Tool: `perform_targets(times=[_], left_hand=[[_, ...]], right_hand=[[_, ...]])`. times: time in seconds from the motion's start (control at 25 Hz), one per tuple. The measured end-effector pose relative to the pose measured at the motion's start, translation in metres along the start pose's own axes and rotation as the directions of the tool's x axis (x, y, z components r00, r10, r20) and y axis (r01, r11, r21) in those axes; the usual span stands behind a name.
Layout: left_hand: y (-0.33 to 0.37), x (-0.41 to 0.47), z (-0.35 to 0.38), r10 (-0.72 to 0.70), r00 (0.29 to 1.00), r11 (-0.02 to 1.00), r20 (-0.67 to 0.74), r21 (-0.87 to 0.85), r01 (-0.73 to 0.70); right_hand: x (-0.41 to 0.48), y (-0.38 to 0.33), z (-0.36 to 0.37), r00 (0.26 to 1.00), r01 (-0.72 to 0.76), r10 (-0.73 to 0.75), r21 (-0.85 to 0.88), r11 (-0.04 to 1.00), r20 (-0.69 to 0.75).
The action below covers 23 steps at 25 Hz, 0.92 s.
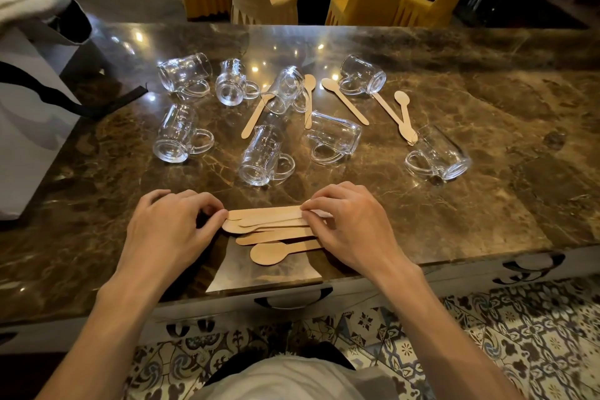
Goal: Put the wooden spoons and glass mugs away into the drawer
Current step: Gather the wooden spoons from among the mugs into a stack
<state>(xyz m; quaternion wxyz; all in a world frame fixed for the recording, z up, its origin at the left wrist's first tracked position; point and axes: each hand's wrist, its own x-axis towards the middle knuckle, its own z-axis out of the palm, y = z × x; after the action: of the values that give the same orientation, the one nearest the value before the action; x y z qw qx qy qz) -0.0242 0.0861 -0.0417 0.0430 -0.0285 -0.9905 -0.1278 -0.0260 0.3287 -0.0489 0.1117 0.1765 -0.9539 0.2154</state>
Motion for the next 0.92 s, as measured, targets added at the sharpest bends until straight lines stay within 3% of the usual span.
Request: perform_targets(times=[0.2, 0.44, 0.68, 0.92], left_hand=[[-0.001, 0.009, -0.011, -0.007, 0.998, 0.992, -0.065, -0.124, -0.001], [-0.005, 0.049, -0.025, -0.006, 0.992, 0.977, -0.128, -0.214, -0.022], [0.012, 0.108, -0.025, 0.015, 1.0, 0.982, -0.005, -0.189, -0.016], [0.028, 0.161, -0.009, -0.077, 0.986, 0.997, 0.148, -0.004, 0.079]], right_hand=[[0.021, -0.003, -0.012, 0.999, -0.019, 0.021, 0.045, 0.999, -0.025], [0.072, 0.003, -0.033, 0.984, -0.168, 0.173, 0.107, 0.98, -0.047], [0.123, 0.02, -0.045, 0.939, -0.334, 0.341, 0.125, 0.934, -0.041], [0.175, 0.048, -0.029, 0.87, -0.49, 0.48, 0.084, 0.868, 0.112]])
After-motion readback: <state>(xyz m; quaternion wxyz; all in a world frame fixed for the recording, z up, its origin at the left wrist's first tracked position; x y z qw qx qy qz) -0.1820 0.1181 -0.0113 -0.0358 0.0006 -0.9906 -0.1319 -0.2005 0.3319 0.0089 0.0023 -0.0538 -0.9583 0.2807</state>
